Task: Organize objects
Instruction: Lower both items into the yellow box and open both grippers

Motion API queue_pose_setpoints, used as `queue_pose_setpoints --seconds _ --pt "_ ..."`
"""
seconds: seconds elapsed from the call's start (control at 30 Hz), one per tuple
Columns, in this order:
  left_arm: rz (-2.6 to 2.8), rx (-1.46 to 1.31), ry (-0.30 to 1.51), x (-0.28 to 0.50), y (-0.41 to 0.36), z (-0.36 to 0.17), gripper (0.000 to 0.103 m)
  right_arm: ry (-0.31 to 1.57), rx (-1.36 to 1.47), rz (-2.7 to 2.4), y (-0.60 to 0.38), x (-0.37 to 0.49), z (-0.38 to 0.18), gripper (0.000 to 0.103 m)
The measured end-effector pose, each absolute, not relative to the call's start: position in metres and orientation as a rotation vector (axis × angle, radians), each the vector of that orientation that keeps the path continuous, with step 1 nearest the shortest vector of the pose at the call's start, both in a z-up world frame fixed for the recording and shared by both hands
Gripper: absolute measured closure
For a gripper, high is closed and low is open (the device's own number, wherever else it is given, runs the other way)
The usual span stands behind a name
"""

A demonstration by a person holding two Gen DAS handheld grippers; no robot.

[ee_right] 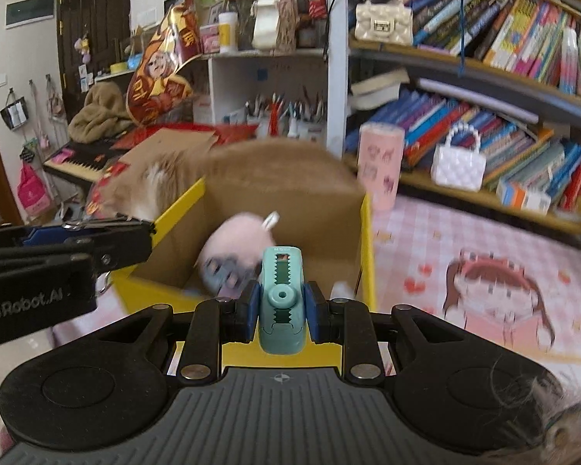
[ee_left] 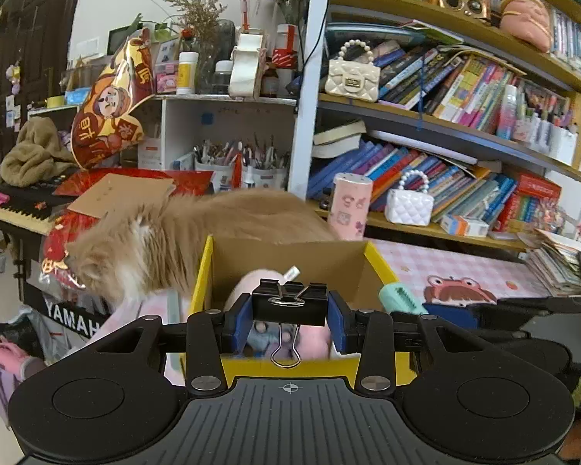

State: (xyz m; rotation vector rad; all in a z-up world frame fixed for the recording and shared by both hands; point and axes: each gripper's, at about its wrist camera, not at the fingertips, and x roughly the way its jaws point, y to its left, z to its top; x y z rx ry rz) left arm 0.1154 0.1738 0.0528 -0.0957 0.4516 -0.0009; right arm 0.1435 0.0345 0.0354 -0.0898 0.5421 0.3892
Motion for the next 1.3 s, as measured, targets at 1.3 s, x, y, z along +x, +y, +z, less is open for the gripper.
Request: queue_pose_setpoints --seconds 1.3 --pt "0.101 -0.082 0.534 0.159 0.147 0.036 0.037 0.614 -0.223 0.453 0.020 0.219 0.002 0.069"
